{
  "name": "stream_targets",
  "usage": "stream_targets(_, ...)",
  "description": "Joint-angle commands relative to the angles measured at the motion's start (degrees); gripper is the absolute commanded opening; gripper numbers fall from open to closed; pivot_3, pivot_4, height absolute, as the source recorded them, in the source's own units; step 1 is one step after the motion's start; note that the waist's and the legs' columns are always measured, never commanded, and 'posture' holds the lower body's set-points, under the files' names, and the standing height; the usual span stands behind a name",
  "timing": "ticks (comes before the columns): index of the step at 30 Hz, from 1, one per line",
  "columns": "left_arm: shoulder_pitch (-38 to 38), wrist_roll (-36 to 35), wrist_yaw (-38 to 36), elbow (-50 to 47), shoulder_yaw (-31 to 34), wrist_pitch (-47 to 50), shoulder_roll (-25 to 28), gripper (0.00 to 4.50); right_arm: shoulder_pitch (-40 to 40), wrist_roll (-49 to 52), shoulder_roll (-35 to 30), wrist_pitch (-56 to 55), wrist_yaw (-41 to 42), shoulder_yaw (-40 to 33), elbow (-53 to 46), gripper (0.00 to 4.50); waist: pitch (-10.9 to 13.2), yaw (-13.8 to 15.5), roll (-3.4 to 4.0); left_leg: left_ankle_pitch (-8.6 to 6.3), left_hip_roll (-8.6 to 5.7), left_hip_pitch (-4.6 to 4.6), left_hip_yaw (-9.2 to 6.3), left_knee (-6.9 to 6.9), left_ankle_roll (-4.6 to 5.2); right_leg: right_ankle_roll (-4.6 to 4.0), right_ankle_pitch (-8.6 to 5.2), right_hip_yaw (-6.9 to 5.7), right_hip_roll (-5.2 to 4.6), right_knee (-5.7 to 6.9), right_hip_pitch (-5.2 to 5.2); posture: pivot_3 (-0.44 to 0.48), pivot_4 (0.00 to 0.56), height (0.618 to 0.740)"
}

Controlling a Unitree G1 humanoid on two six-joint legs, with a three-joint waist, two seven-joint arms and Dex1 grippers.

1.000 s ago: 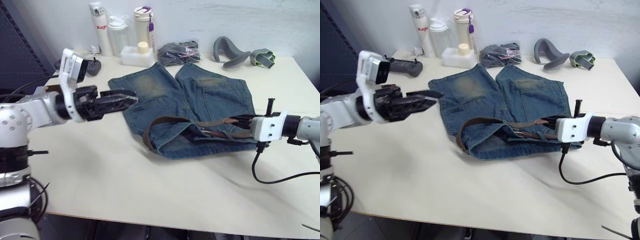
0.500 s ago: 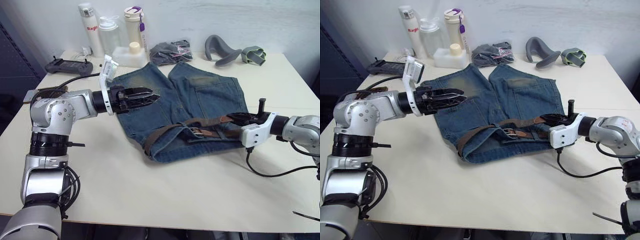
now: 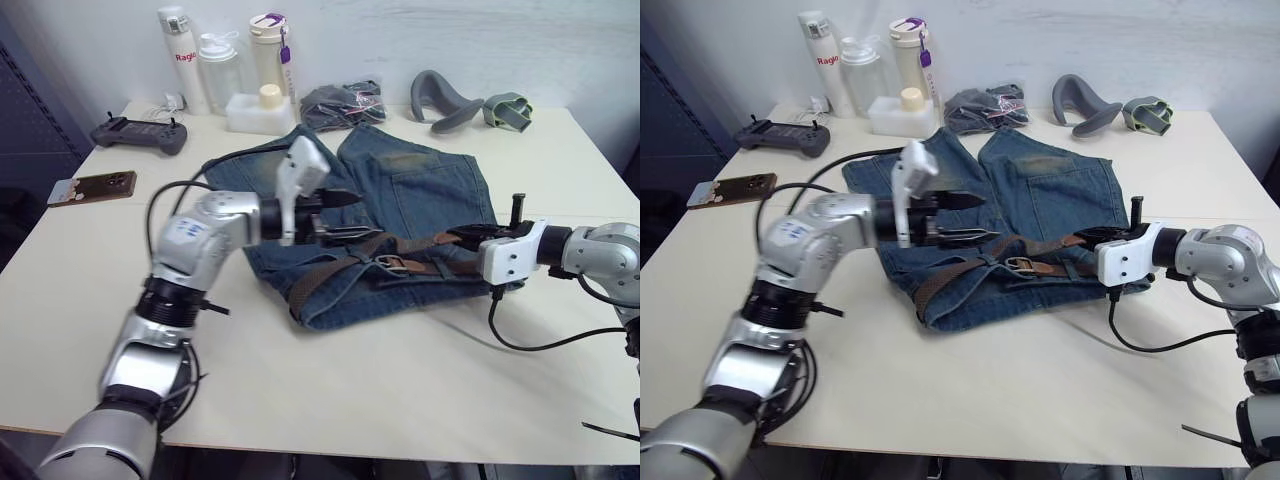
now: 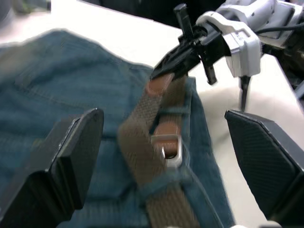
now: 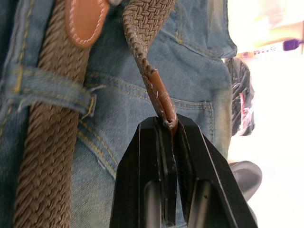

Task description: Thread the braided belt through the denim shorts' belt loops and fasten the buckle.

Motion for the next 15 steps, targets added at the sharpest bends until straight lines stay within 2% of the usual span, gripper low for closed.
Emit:
stream_targets(1,-3.87,8.64,0.92,5.29,-3.25,-11.46,-3.26,4.46,0.22,6.85,-0.46,6.99,2.98,-3.37,-5.41,0.0,0.01,-0.01,-0.01,0.0,0.0,0.0,0.01,0.0,0.01,0.04,0.02,0.0,0.0,-0.02,0.01,0.0,0.15,0.631)
stream_targets(5,-6.39,16.68,1.93,13.47,-6.54,-20.42,-6.72,4.46,2.05,14.22,-0.49,18.72,6.77,-5.88,-12.78,0.0,0.01,-0.11,-0.01,0.0,0.08,0.0,0.06,0.0,0.01,0.21,0.1,-0.05,-0.02,-0.16,0.01,0.0,0.15,0.631)
stream_targets(8,-6.92,20.38,2.86,18.36,-6.35,-26.1,-7.55,4.46,4.0,18.83,-1.78,27.79,9.23,-8.34,-19.77,0.0,0.01,-0.14,-0.01,-0.01,0.11,0.01,0.06,-0.06,0.02,0.28,0.14,-0.13,-0.05,-0.23,0.01,0.0,0.15,0.631)
stream_targets(15,-7.03,23.04,0.91,22.41,-4.86,-32.37,-8.44,4.46,6.38,22.34,-2.36,38.83,10.33,-12.88,-27.96,0.0,0.01,0.96,-0.01,0.01,0.06,0.02,0.02,-0.35,-0.02,0.44,0.22,-0.21,-0.16,-0.44,-0.01,0.0,0.15,0.631)
